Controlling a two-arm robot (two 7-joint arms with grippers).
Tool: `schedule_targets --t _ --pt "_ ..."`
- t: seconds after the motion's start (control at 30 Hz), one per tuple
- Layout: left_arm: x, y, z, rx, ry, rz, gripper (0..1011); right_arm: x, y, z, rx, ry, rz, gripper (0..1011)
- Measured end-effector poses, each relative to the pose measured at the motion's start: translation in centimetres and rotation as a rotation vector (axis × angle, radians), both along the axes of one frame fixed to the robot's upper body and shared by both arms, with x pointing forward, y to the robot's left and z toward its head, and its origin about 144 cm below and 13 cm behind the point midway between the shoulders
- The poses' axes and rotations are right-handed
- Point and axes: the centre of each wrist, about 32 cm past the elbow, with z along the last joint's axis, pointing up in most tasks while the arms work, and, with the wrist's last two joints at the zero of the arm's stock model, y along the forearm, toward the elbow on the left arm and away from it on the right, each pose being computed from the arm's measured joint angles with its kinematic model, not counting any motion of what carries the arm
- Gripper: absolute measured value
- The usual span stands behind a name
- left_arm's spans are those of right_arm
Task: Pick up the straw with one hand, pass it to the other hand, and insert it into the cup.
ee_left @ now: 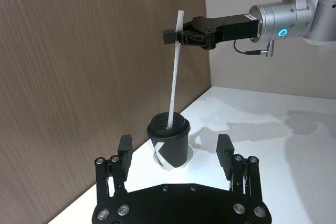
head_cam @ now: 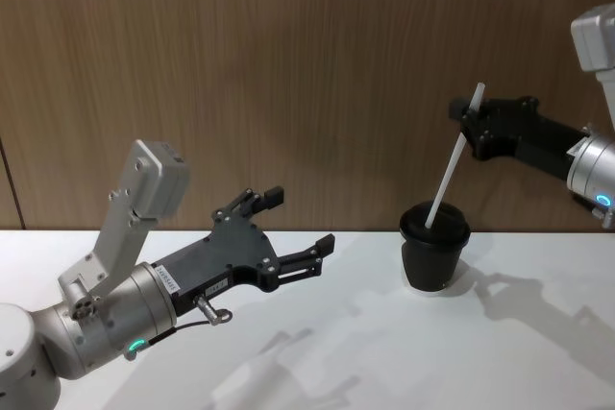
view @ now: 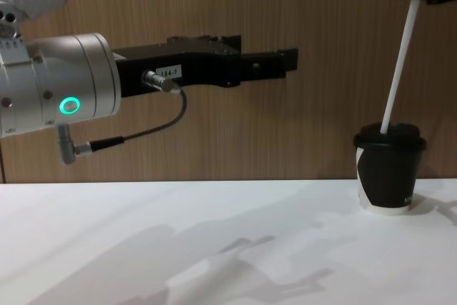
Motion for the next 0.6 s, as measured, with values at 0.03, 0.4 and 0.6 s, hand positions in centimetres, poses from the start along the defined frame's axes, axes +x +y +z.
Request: schedule_targets --t 0.03,0.4,0.6 --pt "0.00 0.00 0.00 0.000 0.000 0.000 1003 0.02 0.01 -0.03 0.000 0.001 0.000 7" --pt "0.00 0.00 0.00 0.000 0.000 0.000 1003 0.17 0.03 -0.25 -0.001 0.006 -0.003 10" --pt "0.00 0.00 0.00 0.000 0.000 0.000 1003 0.22 0.05 -0.34 -0.001 0.008 -0.002 153"
